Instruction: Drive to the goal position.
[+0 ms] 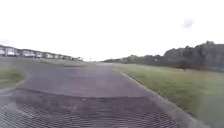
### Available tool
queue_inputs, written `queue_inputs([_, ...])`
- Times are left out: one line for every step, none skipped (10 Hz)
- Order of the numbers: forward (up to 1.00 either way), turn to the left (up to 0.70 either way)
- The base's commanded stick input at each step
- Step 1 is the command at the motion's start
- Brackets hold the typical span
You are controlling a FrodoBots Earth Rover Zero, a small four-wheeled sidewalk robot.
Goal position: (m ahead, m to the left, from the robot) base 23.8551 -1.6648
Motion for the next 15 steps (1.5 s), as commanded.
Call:
queue_inputs([0.70,0.04])
queue_inputs([0.70,0.02])
queue_inputs([0.70,0.02])
queue_inputs([0.70,0.02])
queue_inputs([0.70,0.02])
queue_inputs([0.70,0.02])
queue_inputs([0.70,0.02])
queue_inputs([0.70,0.02])
queue_inputs([0.70,0.02])
queue_inputs([0.70,0.02])
queue_inputs([0.70,0.02])
queue_inputs([0.70,0.02])
queue_inputs([0.70,0.02])
queue_inputs([0.70,0.02])
queue_inputs([0.70,0.02])
